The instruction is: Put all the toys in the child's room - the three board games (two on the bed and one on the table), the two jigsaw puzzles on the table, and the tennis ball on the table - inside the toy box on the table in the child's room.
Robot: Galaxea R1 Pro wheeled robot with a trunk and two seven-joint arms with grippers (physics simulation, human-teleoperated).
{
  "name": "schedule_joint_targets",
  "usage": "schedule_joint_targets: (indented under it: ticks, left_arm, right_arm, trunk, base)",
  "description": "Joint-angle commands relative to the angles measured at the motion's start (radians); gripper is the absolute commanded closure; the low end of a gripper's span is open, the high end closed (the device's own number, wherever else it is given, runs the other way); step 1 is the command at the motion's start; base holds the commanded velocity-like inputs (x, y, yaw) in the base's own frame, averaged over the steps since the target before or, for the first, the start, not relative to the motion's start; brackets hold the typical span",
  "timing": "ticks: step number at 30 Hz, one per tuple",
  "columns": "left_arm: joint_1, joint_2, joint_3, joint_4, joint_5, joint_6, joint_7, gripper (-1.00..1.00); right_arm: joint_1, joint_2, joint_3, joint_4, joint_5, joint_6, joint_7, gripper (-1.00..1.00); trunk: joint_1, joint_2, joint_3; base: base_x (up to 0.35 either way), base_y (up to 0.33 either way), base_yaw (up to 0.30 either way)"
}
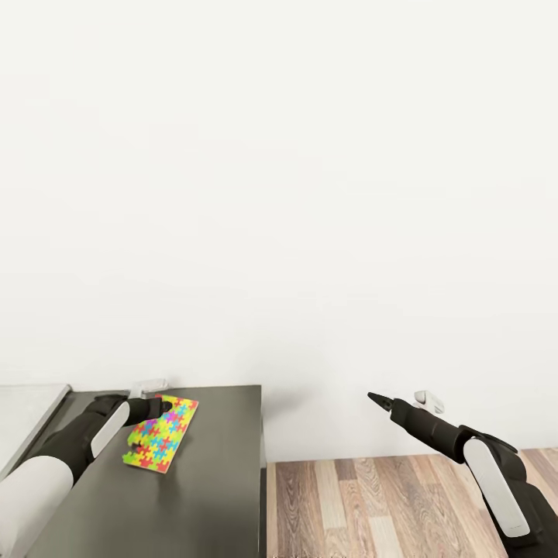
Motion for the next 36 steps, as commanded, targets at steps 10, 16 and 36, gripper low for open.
schedule_joint_targets:
  ticks: [10, 16, 36]
  left_arm:
    - [-0.001, 0.002, -0.005, -0.001, 0.003, 0.003, -0.002, -1.00]
    - [-0.001, 0.005, -0.007, -0.001, 0.004, 0.004, -0.020, -1.00]
    - [-0.001, 0.011, -0.008, 0.000, 0.002, 0.003, -0.034, -1.00]
  right_arm:
    - [-0.001, 0.000, -0.002, -0.001, 0.003, 0.006, 0.004, -1.00]
    - [-0.001, -0.001, -0.003, -0.001, 0.003, 0.006, 0.005, -1.00]
    - [0.001, -0.008, -0.003, 0.010, 0.003, -0.048, 0.006, -1.00]
  trunk:
    - [0.000, -0.001, -0.018]
    - [0.000, -0.001, -0.028]
    - [0.000, -0.001, -0.045]
  base:
    - [0.000, 0.000, 0.000]
    - [0.000, 0.000, 0.000]
    - [0.000, 0.000, 0.000]
